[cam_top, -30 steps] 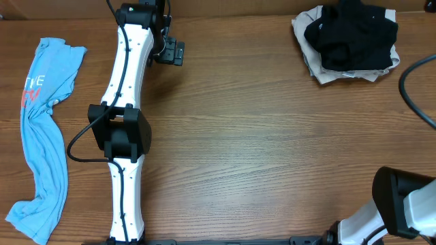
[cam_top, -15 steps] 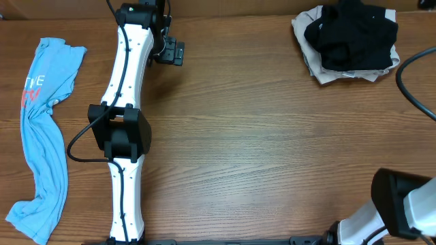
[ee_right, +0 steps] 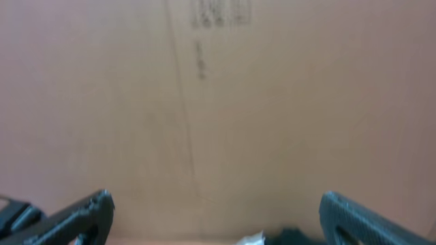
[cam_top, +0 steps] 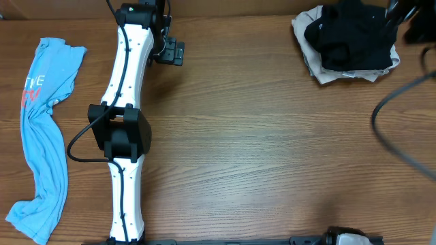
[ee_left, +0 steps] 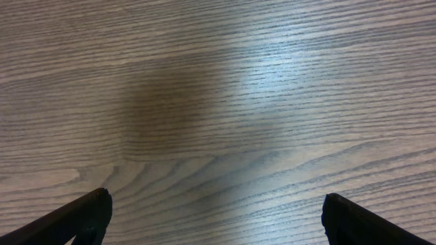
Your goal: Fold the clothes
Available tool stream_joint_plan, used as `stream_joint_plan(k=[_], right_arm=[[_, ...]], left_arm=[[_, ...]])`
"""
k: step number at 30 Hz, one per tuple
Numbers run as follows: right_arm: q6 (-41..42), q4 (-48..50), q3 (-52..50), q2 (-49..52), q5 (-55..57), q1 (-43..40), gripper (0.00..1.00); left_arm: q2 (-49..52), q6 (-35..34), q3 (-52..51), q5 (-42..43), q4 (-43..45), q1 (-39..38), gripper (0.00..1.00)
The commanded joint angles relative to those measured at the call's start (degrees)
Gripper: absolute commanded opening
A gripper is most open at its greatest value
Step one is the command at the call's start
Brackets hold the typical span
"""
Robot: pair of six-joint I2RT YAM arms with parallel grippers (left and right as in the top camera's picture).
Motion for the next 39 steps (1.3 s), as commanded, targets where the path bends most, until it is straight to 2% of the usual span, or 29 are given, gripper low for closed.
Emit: stream_joint_plan(k=[1,6,10,15,22,28,39], right_arm=[[0.2,8.3,-17.9,-8.8,-1.7,0.9,1.0],[0.2,27.3,-47.2,-23.1,-3.9,1.0,1.0],[0.2,38.4,-66.0,-33.7,-3.7,1.4,1.0],[0.2,45.0,-82.6,-46.1,-1.6,2.6,1.0],[0.2,44.9,-94.5,-58.3,1.4,4.0,1.0],[0.2,44.7,-99.8,-62.7,1.5,4.2,1.0],[2.4,32.7,-99.7,-68.0,6.9,4.3,1.0]], left_arm=[[0.4,0.2,0.8,0.1,0.2,0.2,1.0],[0.4,0.2,0.8,0.1,0.2,0.2,1.0],[0.4,0.3,0.8,0.1,0.2,0.2,1.0],[0.4,0.3,0.8,0.1,0.2,0.2,1.0],[0.4,0.3,0.8,0.1,0.2,0.2,1.0],[0.4,0.3,0.8,0.1,0.2,0.2,1.0],[0.4,0.3,0.8,0.1,0.2,0.2,1.0]])
